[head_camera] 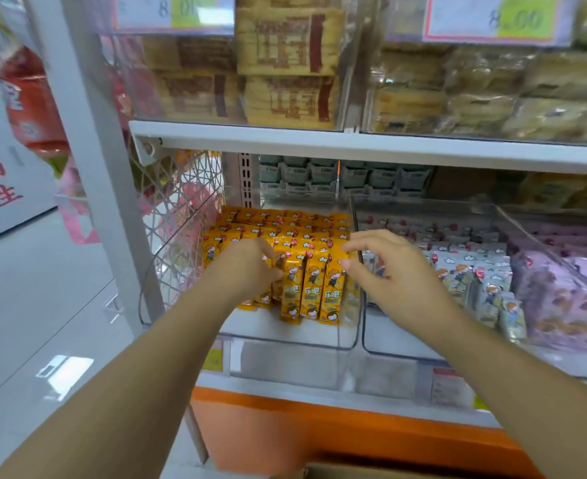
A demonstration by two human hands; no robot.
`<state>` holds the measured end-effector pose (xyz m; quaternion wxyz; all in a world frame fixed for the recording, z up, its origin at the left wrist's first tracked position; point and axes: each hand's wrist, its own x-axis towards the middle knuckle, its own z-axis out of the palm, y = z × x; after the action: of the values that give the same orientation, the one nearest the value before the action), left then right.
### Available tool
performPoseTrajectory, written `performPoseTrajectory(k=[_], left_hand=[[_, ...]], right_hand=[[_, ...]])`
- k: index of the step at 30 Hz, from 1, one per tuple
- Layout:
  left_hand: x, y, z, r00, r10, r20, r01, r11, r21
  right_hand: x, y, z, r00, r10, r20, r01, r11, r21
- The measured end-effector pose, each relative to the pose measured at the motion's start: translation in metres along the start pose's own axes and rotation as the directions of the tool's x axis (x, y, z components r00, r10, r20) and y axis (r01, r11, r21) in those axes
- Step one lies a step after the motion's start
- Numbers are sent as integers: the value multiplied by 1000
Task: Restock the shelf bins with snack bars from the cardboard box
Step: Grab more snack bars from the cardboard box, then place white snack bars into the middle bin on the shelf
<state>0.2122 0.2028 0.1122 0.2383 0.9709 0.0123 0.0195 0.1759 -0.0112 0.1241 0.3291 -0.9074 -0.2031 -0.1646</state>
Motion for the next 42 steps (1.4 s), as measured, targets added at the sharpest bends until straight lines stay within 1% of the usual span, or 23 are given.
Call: performPoseTrajectory(k=[3, 6, 8, 10, 11, 14, 16, 18, 19, 20, 22, 24, 26, 27, 29, 32, 33, 34, 36, 37, 38, 41, 42], left_hand=[[-30, 16, 0, 987, 99, -128, -100, 995, 2], [-73, 40, 16, 924, 260, -280, -271, 963, 2], [-103, 52, 31, 873, 351, -338, -391, 918, -57], [-131, 59, 51, 837, 415, -357, -479, 871, -112], [-145, 61, 64, 836, 435, -334, -494, 861, -116], [-179, 62, 111, 883, 424, -198, -452, 883, -125], [-197, 61, 142, 930, 358, -80, -366, 916, -166], [-211, 59, 171, 961, 248, 123, -219, 953, -209], [-216, 56, 184, 948, 202, 244, -145, 962, -233], [-221, 53, 197, 921, 172, 350, -87, 966, -244], [-227, 46, 216, 858, 150, 492, -52, 977, -207], [-227, 40, 228, 816, 151, 558, -73, 985, -159], [-224, 37, 237, 789, 155, 595, -74, 985, -158], [-224, 37, 241, 770, 154, 619, -62, 984, -168], [-221, 38, 246, 738, 155, 657, -63, 985, -162], [-215, 39, 252, 729, 125, 673, -62, 991, -118], [-214, 40, 252, 731, 119, 672, -50, 991, -121], [-213, 40, 253, 732, 116, 671, -41, 991, -126], [-214, 39, 256, 733, 125, 668, -59, 991, -121], [-215, 39, 257, 721, 130, 681, -74, 991, -111], [-217, 38, 258, 695, 133, 706, -84, 991, -104], [-223, 38, 259, 574, 135, 808, -132, 989, -72], [-224, 37, 260, 558, 130, 820, -159, 986, -48]], right_hand=[[-30, -9, -5, 996, -84, -31, 84, 996, 12], [-67, -13, -13, 988, -150, -24, 151, 987, 48], [-98, -11, -21, 991, -130, -11, 130, 987, 90], [-135, -2, -29, 996, -61, 60, 52, 990, 131], [-155, 6, -32, 993, -14, 114, -2, 990, 139], [-208, 41, -33, 949, 154, 276, -193, 974, 121], [-239, 70, -31, 898, 271, 346, -315, 946, 78], [-264, 96, -30, 827, 371, 422, -415, 910, 14], [-273, 109, -30, 780, 425, 459, -460, 887, -38], [-281, 120, -30, 727, 479, 493, -498, 861, -103], [-292, 137, -31, 603, 555, 572, -523, 817, -241], [-298, 146, -32, 487, 577, 655, -504, 799, -330], [-303, 151, -30, 402, 596, 695, -485, 783, -390], [-306, 154, -27, 388, 604, 696, -476, 778, -410], [-312, 160, -21, 397, 622, 675, -471, 769, -432], [-316, 164, -24, 394, 631, 668, -494, 759, -425], [-317, 164, -27, 406, 628, 664, -510, 759, -405], [-318, 164, -30, 435, 621, 652, -520, 764, -381], [-322, 159, -36, 496, 600, 628, -504, 788, -354], [-326, 157, -37, 508, 590, 627, -491, 797, -352], [-331, 154, -37, 509, 581, 635, -481, 804, -349], [-345, 150, -37, 476, 557, 680, -443, 820, -361], [-348, 149, -38, 470, 553, 688, -423, 825, -374]])
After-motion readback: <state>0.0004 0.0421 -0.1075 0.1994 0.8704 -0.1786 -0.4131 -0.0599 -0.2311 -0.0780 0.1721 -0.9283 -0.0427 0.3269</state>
